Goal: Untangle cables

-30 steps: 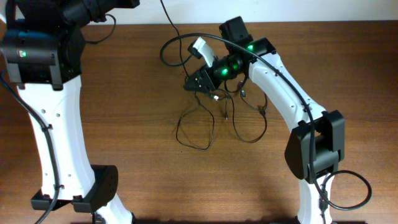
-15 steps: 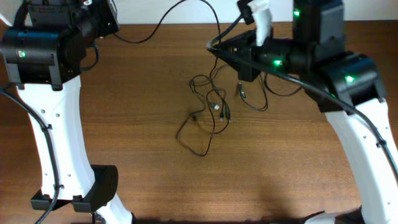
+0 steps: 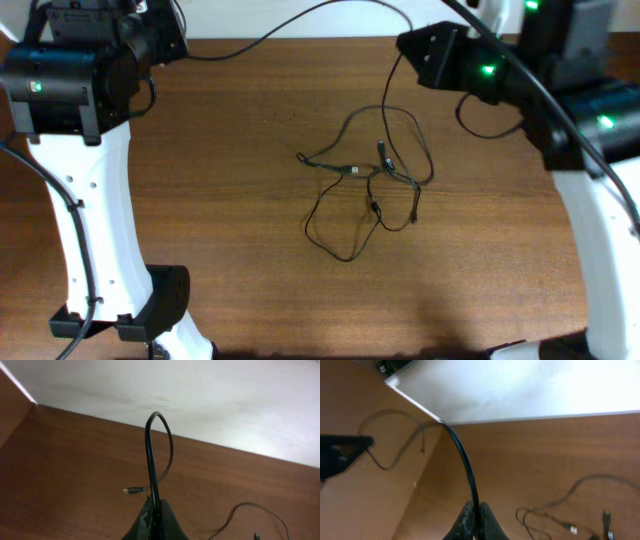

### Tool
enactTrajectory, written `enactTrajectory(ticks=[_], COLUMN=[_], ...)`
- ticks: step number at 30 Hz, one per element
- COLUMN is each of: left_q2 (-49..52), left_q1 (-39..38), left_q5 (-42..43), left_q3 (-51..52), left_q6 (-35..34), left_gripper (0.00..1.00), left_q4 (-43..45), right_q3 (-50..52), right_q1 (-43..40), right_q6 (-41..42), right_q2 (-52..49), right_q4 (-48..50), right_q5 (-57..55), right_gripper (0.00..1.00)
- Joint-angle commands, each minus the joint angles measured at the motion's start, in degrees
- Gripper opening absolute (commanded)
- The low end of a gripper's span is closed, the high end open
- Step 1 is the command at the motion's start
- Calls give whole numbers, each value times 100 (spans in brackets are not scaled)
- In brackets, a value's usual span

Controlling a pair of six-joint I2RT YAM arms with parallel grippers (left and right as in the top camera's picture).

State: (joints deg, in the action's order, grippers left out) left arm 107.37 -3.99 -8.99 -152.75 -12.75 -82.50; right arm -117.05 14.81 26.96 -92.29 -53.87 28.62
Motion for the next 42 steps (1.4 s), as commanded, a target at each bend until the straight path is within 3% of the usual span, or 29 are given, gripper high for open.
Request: enactTrajectory(ticks=[1,3,7,8,10,14,15,16,18,19,22,23,24,25,26,27,28,29,30,31,32,33,37,40,42], left_q2=[-52,-52,-52,-50,-7,339,413,479,544,544,546,546,546,546,546,546,546,546,546,546,546,544,240,52,52], left_q1=[39,42,66,146,192,205,306,501,973,1217,1775,1928,2011,2028,2028,2028,2028,2028,2028,2028,2026,1980,1257,267,-210], left_q5=[1165,2520,2291,2293,2332,2828,2780,2356,852,699,573,575,575,575,575,575,577,621,791,960,1272,1375,1091,455,466], left_q3=[-20,-20,-20,-20,-17,-17,-17,-17,-17,-15,-13,-13,-13,-13,-13,-13,-13,-13,-13,-13,70,179,894,2302,3659], left_q6=[975,1718,1755,1755,1757,2015,2006,1770,776,734,734,734,737,737,739,739,739,741,743,743,741,702,46,-848,-1432], left_gripper=[0,0,2,6,5,7,7,0,1,11,19,32,53,64,75,82,87,87,84,83,61,55,56,54,54], left_q4=[-31,-210,-376,-420,-789,-1191,-1215,-1255,-1416,-1421,-1419,-1421,-1421,-1419,-1408,-1405,-1412,-1421,-1421,-1421,-1421,-1423,-1423,-1270,-389], right_q3=[-17,-17,-17,-17,-17,-17,-17,-17,-17,-17,-17,-17,-17,-15,-13,-13,-15,-15,-24,-28,-28,-28,-28,-24,-22], right_q1=[74,494,1320,1622,2015,2164,2201,2304,2566,2726,3215,3257,3235,3230,3239,3237,3220,3154,2994,2815,2498,2247,566,-780,-1158], right_q6=[-297,-452,-575,-575,-575,-501,-396,-376,-199,39,249,249,249,245,243,243,243,245,245,236,166,-11,-122,-120,-120], right_q2=[33,31,31,17,-11,-293,-579,-861,-1360,-1609,-2299,-2514,-2667,-2721,-2736,-2736,-2736,-2734,-2712,-2634,-2441,-2267,-1379,-1296,-1298], right_q4=[-28,-15,138,162,345,656,715,839,1075,1185,1432,1427,1427,1425,1425,1423,1381,1340,1237,1080,732,415,-1034,-1456,-1515], right_q5=[450,525,262,-271,-1110,-1377,-1078,-804,-645,-632,-708,-787,-835,-935,-1049,-1073,-1137,-1128,-1080,-1067,-1067,-1069,-1768,-1862,-1862], right_gripper=[4,4,4,4,4,4,4,4,4,4,4,4,4,4,13,31,60,85,96,99,99,99,99,99,99])
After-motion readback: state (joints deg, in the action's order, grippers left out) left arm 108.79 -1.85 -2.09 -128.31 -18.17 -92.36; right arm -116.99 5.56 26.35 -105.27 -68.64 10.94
